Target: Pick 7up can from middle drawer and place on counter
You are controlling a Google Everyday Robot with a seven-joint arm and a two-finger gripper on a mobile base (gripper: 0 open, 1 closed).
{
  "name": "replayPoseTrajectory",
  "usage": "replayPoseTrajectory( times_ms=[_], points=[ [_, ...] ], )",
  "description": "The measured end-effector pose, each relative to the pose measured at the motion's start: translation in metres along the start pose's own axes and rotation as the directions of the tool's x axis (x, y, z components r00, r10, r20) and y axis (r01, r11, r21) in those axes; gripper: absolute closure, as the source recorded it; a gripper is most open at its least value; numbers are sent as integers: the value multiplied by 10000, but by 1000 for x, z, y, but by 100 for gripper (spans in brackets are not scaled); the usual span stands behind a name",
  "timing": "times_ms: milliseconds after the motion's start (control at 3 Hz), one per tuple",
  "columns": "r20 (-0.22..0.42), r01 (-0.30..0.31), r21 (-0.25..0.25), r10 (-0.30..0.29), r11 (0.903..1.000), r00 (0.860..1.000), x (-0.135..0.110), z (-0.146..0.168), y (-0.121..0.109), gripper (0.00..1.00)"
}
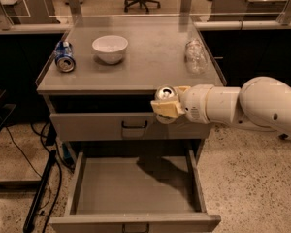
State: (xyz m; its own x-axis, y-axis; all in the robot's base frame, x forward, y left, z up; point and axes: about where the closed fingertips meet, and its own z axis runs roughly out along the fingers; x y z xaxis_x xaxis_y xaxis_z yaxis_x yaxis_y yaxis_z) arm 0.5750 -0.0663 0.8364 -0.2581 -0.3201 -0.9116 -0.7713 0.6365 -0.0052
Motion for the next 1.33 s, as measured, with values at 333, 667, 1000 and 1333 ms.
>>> replayPoseTrajectory(
  times_ms=[333,667,1000,1333],
  points=[
    [381,63,250,-72,9997,9992,-23,-11,-7,100],
    [893,321,384,-354,9987,9954,-50,-19,-10,100],
    [904,334,385,-367,9987,9952,-51,-19,-10,100],
    [840,569,591,-617,9966,9945,-71,-25,-23,100]
  ],
)
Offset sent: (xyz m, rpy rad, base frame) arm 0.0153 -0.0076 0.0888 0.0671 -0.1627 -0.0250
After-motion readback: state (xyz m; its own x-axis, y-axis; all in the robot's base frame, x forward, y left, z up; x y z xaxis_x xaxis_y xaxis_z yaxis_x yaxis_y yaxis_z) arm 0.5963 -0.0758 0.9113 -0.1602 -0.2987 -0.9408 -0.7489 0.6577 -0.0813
